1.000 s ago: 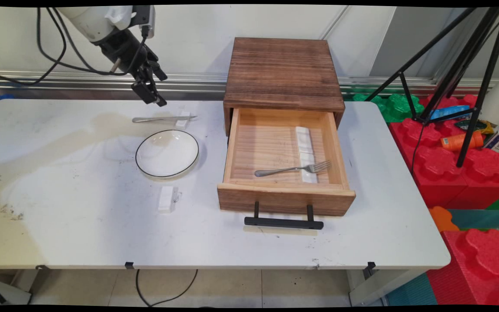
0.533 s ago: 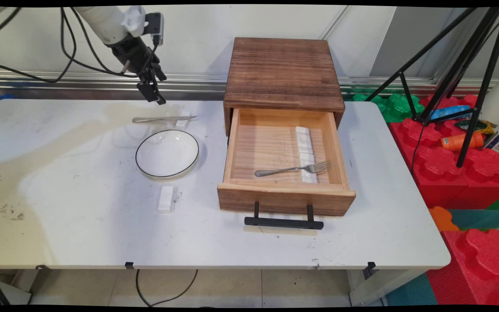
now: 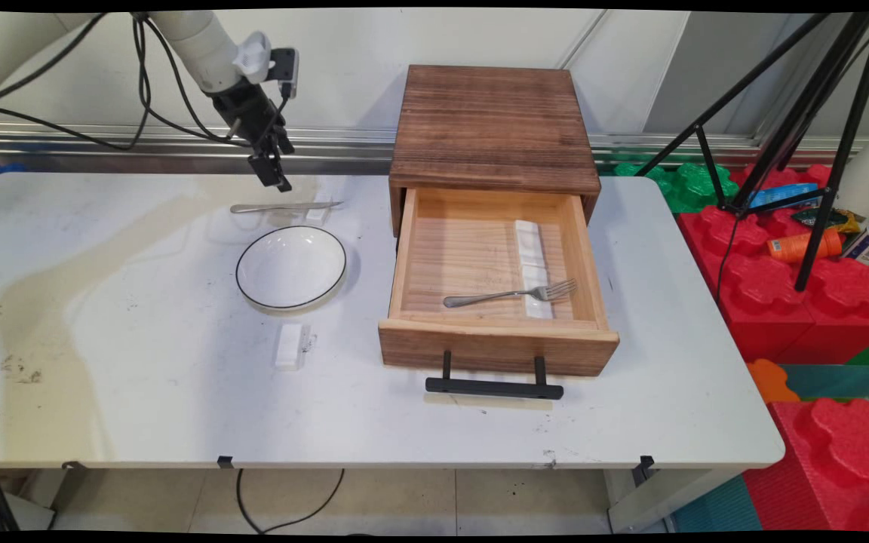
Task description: Pick up the knife from the left of the white plate
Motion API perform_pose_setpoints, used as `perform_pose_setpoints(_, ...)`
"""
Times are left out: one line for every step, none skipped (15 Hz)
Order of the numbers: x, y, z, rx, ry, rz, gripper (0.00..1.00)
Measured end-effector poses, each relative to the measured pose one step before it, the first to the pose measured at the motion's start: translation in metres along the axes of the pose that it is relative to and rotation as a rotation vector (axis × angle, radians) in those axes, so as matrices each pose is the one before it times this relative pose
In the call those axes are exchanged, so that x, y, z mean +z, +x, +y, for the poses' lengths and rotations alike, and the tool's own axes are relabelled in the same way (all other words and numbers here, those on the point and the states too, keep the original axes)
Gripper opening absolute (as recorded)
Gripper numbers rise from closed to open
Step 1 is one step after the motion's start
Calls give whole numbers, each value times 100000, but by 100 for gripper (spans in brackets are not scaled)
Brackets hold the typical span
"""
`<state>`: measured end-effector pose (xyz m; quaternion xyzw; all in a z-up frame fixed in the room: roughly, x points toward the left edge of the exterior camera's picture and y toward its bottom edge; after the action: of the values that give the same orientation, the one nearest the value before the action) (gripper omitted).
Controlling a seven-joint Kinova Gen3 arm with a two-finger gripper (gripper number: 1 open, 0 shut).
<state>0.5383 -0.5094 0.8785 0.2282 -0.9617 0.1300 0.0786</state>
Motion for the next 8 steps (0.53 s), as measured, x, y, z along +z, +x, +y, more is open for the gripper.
perform_pose_setpoints(618,-121,-279,228,-1038,-534,100)
perform_pose_setpoints(588,-99,-224,472,-1151,-442,100)
perform_pose_setpoints(647,-92,-228,571,-1262,-516,100)
perform_pose_setpoints(355,-44,-123,318,-683,-269,100)
perform_pose_setpoints(326,-74,-110,200,-588,-258,100)
perform_pose_setpoints(399,-54,-155,243,-664,-271,100)
perform_pose_setpoints(398,-4,-151,261,-680,-249,100)
perform_pose_setpoints(443,-51,-155,253,-808,-314,100)
